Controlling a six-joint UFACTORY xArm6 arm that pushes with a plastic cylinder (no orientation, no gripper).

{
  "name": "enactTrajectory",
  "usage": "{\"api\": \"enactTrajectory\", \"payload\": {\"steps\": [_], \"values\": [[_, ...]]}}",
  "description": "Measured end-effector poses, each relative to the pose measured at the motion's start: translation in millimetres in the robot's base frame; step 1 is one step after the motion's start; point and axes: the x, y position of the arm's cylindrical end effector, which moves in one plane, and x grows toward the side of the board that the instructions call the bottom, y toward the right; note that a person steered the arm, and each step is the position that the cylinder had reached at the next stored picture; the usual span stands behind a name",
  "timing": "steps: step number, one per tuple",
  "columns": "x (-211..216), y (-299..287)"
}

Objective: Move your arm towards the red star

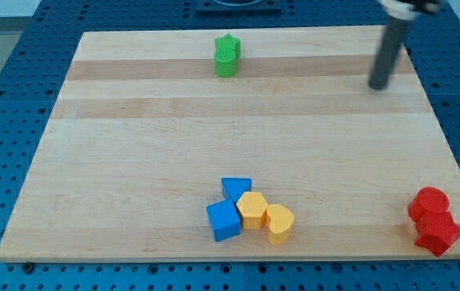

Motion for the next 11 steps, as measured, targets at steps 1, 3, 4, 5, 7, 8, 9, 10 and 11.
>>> {"api": "enactTrajectory", "payload": {"steps": [1, 3, 4, 5, 7, 8, 9, 10, 11], "values": [[89.8, 66.8], [245.9, 69.1], [245.9, 69.1], [246.8, 51.3], [248.1, -21.2], [244.8, -33.6], [201.0, -49.5], [174.6, -63.2], [174.6, -65.9]]}}
